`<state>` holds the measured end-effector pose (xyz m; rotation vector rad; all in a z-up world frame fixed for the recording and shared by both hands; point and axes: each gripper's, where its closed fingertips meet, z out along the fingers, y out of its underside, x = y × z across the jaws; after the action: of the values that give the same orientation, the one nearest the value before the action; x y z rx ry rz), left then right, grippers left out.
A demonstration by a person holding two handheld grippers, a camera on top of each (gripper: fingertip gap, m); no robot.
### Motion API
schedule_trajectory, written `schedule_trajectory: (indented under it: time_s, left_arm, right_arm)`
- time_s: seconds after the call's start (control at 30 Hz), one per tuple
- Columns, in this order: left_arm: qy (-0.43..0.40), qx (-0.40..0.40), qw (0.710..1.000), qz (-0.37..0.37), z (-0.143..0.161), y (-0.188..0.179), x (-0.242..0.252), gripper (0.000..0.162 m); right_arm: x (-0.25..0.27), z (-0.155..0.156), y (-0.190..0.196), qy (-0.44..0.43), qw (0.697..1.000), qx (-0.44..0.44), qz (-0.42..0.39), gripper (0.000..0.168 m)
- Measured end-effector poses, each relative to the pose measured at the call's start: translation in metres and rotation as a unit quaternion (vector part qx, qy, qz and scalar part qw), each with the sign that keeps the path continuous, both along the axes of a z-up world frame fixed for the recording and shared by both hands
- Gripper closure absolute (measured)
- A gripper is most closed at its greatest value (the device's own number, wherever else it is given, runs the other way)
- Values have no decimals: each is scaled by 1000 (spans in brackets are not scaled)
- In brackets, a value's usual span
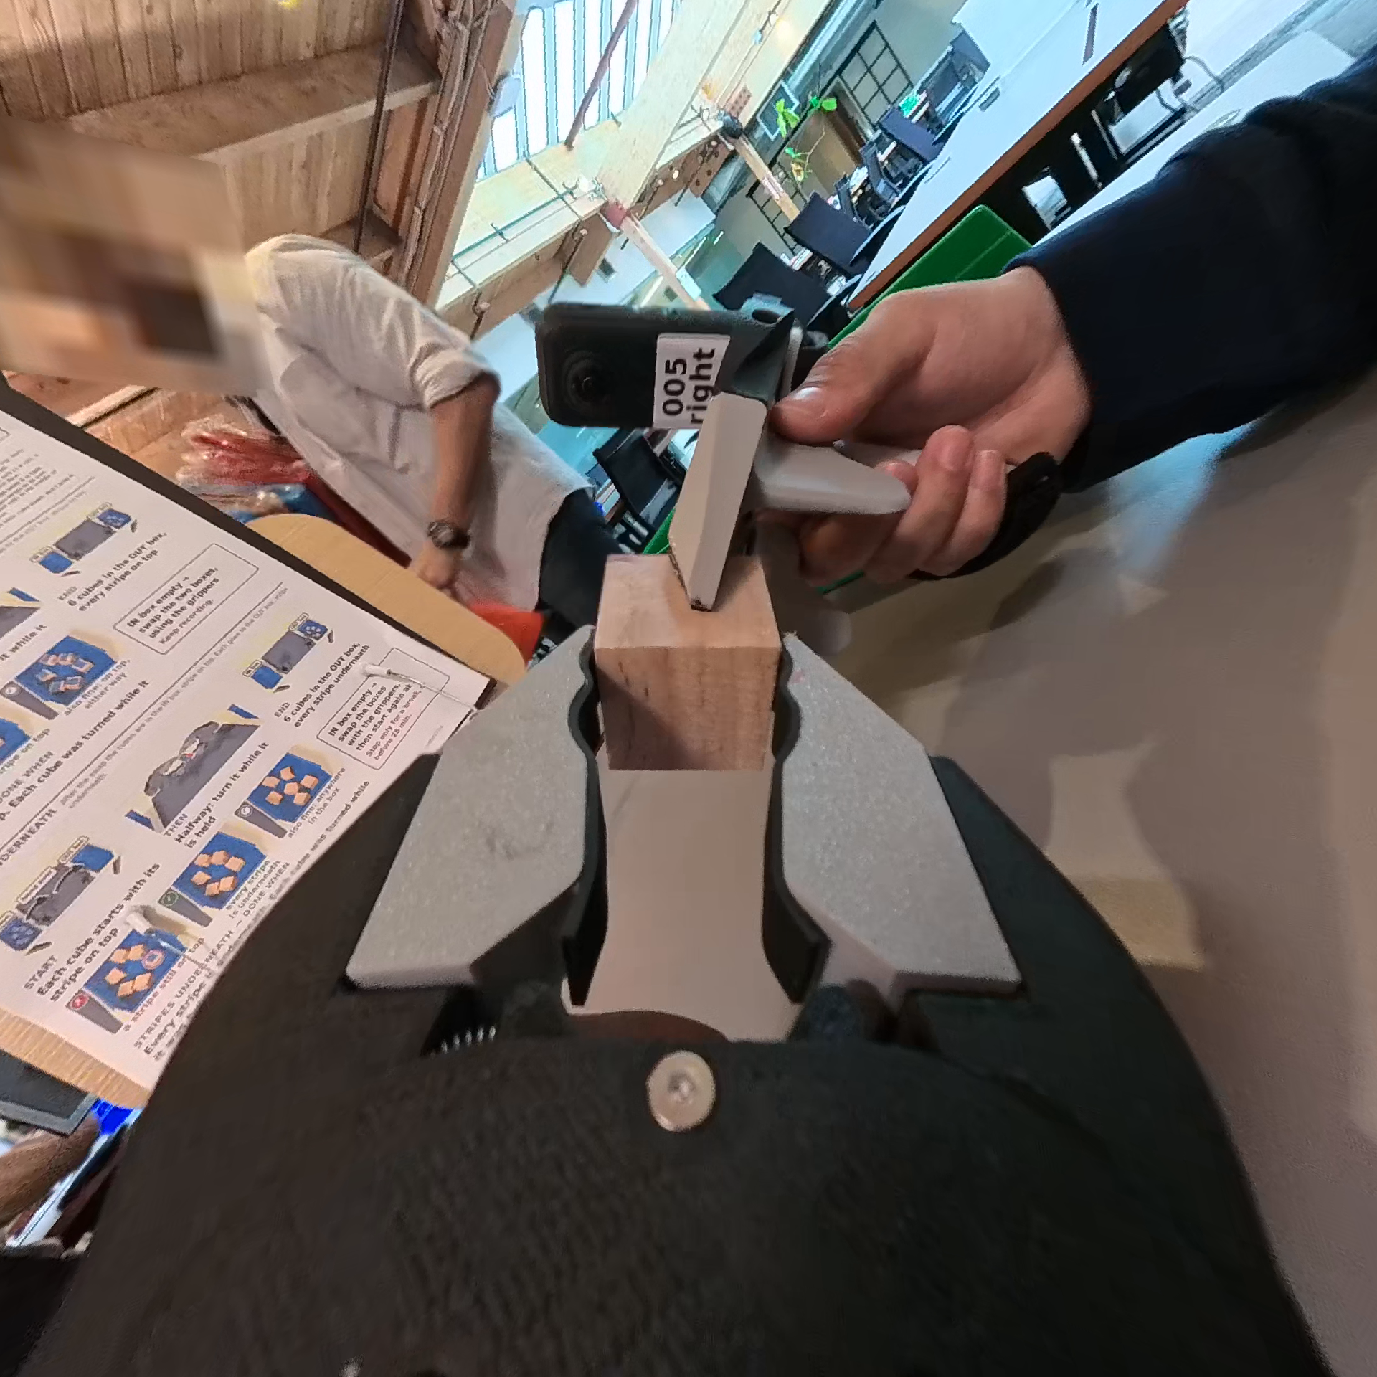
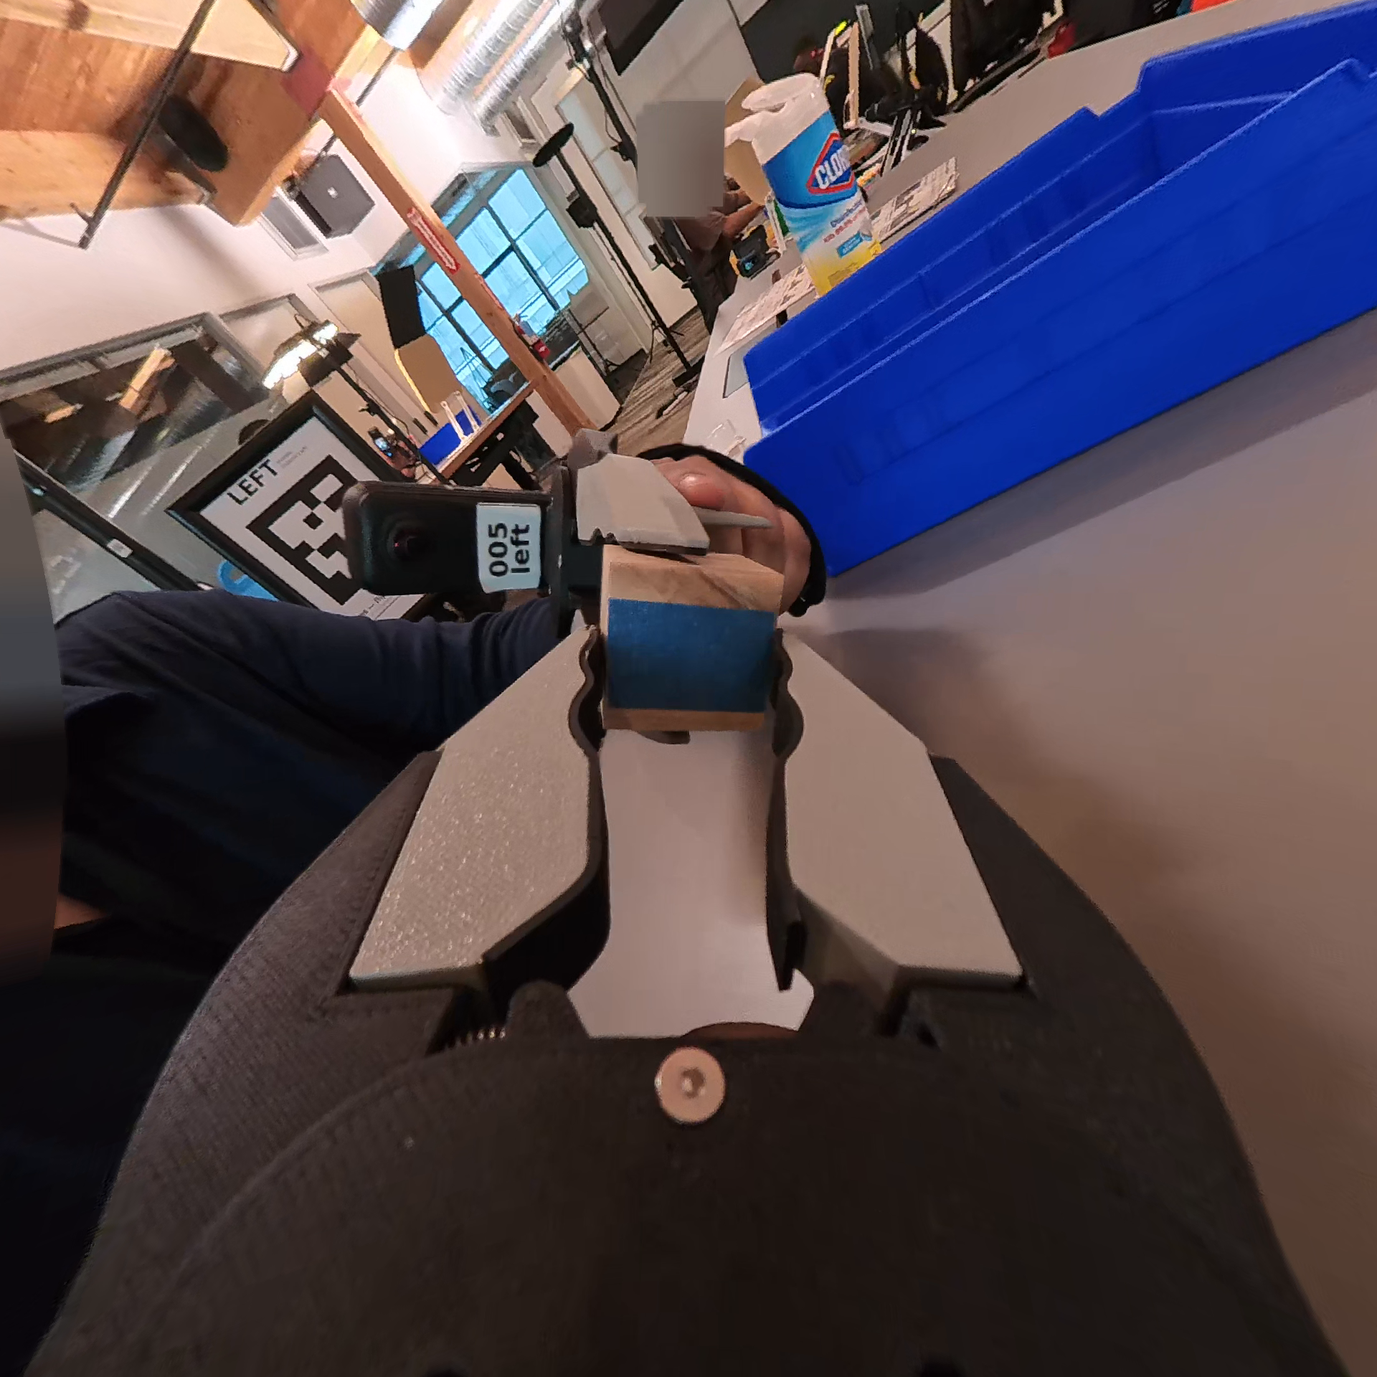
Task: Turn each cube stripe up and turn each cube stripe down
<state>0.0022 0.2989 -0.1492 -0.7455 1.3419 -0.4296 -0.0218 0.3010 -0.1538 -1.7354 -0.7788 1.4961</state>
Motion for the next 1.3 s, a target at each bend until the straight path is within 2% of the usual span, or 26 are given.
schedule_trajectory:
  time_s: [0.13,0.23,0.33,0.43,0.53,0.6,0.67,0.73,0.8,0.9,1.0,1.13,1.2,1.3]
  left_arm:
    - [-9,-18,1000,22,-3,7,2,118]
    - [-22,-106,994,10,-1,14,1,104]
    - [-37,-168,985,-1,2,20,-3,99]
    - [-37,-189,981,29,-2,35,-5,106]
    - [-7,-197,977,82,-19,52,-3,111]
    - [11,-206,973,101,-29,59,-2,113]
    - [19,-215,969,117,-34,64,-2,115]
    - [28,-219,966,134,-38,68,-2,116]
    - [36,-221,964,145,-40,71,-3,116]
    - [40,-225,961,153,-42,73,-5,117]
    - [46,-228,960,156,-45,74,-5,118]
    - [56,-223,959,164,-50,76,-5,118]
    - [59,-230,957,165,-52,76,-5,117]
    - [63,-239,954,168,-55,77,-5,117]
  right_arm:
    - [4,0,8,-25,998,31,-38,127]
    - [17,-3,29,-89,983,93,-129,127]
    - [37,14,42,-146,943,196,-227,127]
    - [67,55,40,-173,881,291,-330,127]
    - [128,99,34,-189,816,312,-449,127]
    - [176,112,29,-206,798,279,-493,127]
    - [227,98,31,-265,793,207,-509,127]
    - [285,62,37,-354,766,123,-522,127]
    - [333,12,34,-429,742,24,-514,127]
    - [364,-52,23,-485,728,-83,-477,126]
    - [381,-88,19,-531,696,-129,-466,126]
    - [380,-93,30,-533,691,-124,-472,126]
    - [378,-90,29,-539,688,-132,-467,113]
    - [368,-54,32,-519,693,-82,-494,115]
